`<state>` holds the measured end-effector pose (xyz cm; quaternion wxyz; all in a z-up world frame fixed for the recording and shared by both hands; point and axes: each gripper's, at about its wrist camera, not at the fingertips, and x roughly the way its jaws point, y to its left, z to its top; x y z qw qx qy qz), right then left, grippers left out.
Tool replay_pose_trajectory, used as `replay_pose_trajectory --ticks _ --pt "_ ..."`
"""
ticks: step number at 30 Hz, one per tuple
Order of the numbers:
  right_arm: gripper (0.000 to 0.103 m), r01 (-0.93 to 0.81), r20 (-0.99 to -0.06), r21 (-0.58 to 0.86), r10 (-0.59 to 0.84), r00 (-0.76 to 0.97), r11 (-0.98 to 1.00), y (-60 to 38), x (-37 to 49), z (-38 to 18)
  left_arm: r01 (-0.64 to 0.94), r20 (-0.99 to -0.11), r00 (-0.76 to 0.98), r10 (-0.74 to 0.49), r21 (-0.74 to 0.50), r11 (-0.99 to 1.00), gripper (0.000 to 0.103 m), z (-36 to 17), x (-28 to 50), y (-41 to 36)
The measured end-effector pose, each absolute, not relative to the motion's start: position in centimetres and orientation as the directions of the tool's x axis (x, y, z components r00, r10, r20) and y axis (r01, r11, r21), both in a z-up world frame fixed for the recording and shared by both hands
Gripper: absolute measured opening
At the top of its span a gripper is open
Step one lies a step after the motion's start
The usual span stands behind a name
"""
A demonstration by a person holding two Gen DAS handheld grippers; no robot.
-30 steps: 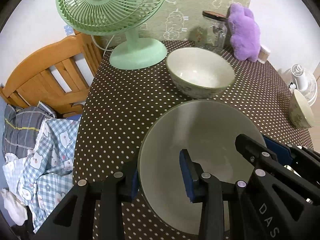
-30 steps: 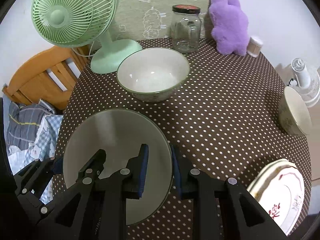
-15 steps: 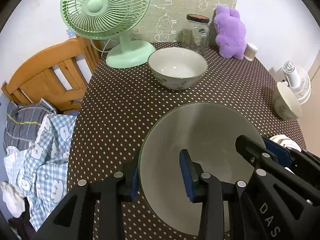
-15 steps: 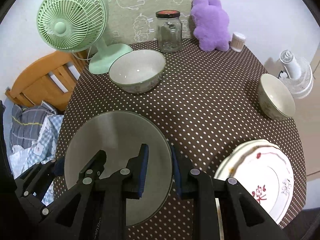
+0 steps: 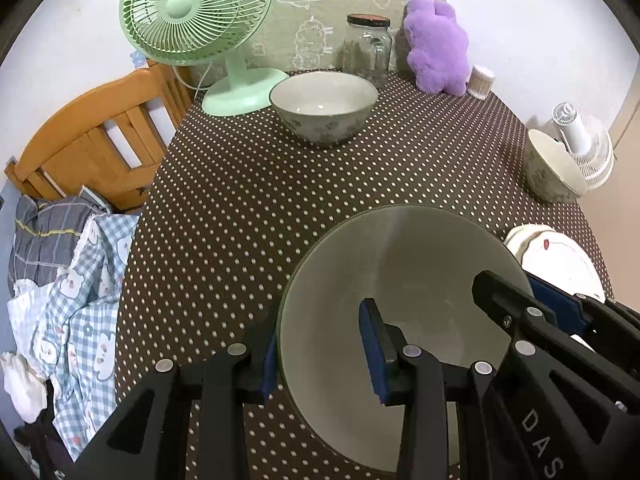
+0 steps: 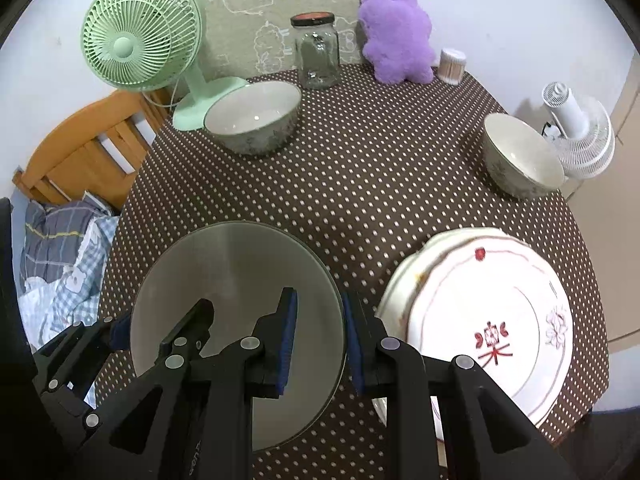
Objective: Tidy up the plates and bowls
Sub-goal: 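Lift the grey-green bowl with both tools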
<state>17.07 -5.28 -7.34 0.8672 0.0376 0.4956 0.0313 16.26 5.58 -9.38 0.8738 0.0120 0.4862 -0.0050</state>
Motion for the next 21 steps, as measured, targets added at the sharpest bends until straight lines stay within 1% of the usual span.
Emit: replay_pose_trajectory --ticks 21 --pt "0.027 -0.025 -0.886 0.1 0.101 0.453 0.995 -7.6 14.6 -10.7 0.007 -0.876 0.483 0.012 0.018 1.0 0.036 -12.8 13.8 3.6"
